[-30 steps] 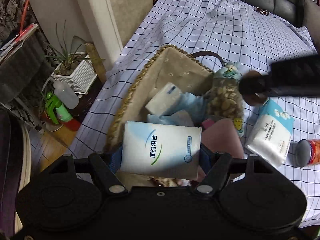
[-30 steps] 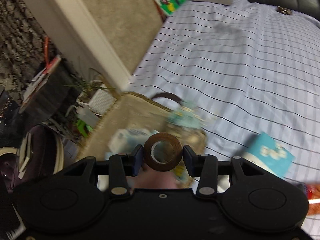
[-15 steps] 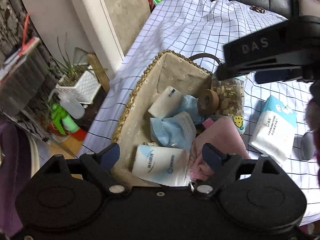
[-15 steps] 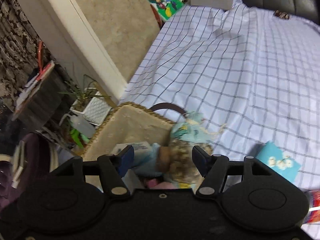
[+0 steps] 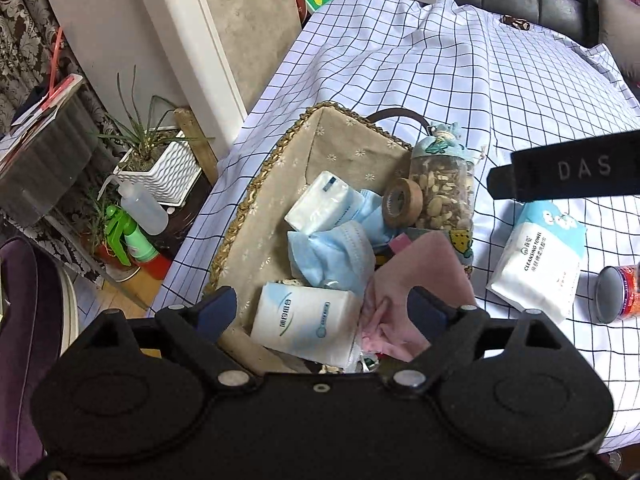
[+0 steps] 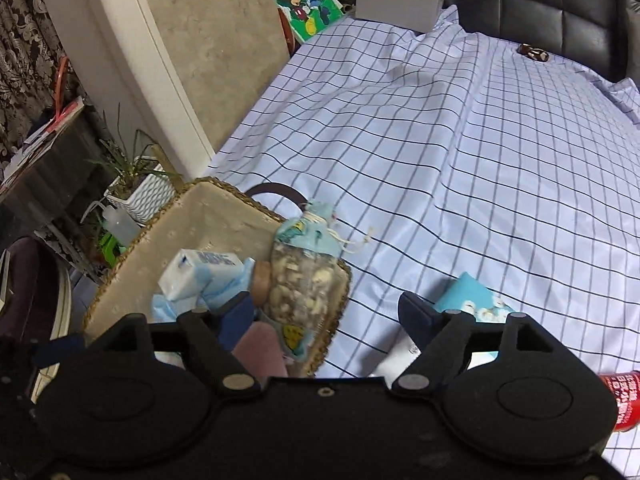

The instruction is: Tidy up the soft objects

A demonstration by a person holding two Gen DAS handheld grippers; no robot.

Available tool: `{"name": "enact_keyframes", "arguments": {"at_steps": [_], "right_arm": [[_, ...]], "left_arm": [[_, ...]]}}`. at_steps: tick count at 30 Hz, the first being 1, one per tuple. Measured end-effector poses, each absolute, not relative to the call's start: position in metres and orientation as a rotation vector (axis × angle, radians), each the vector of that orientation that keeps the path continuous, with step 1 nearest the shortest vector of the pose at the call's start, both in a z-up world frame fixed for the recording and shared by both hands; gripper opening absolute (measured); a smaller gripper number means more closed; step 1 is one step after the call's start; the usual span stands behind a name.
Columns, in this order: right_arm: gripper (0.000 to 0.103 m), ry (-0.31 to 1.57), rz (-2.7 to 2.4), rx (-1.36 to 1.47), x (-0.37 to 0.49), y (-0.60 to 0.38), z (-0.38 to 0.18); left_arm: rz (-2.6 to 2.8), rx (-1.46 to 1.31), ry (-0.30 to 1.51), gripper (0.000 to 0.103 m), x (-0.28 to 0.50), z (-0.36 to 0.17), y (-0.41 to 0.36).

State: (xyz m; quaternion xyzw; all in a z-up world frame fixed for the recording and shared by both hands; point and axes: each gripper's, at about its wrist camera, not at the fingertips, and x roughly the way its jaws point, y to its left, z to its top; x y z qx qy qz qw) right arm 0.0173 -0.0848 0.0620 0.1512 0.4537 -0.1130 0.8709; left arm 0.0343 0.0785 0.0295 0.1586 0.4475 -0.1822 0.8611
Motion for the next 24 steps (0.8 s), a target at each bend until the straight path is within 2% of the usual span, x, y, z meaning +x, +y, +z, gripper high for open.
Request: {"name": "enact_keyframes", "arguments": {"at_steps": [17, 24], "right_arm": [[0.102, 0.967, -0.293, 0.279, -0.014, -0.089, 0.066], [0.102, 0.956, -0.327, 0.273, -0.029, -0.098, 0.069]], "left_arm": [[-0.388, 0.310, 0.955, 0.091, 0.018, 0.027, 0.072], [-0.375, 0.325, 0.964, 0.092, 0.010, 0.025, 0.064]]}}
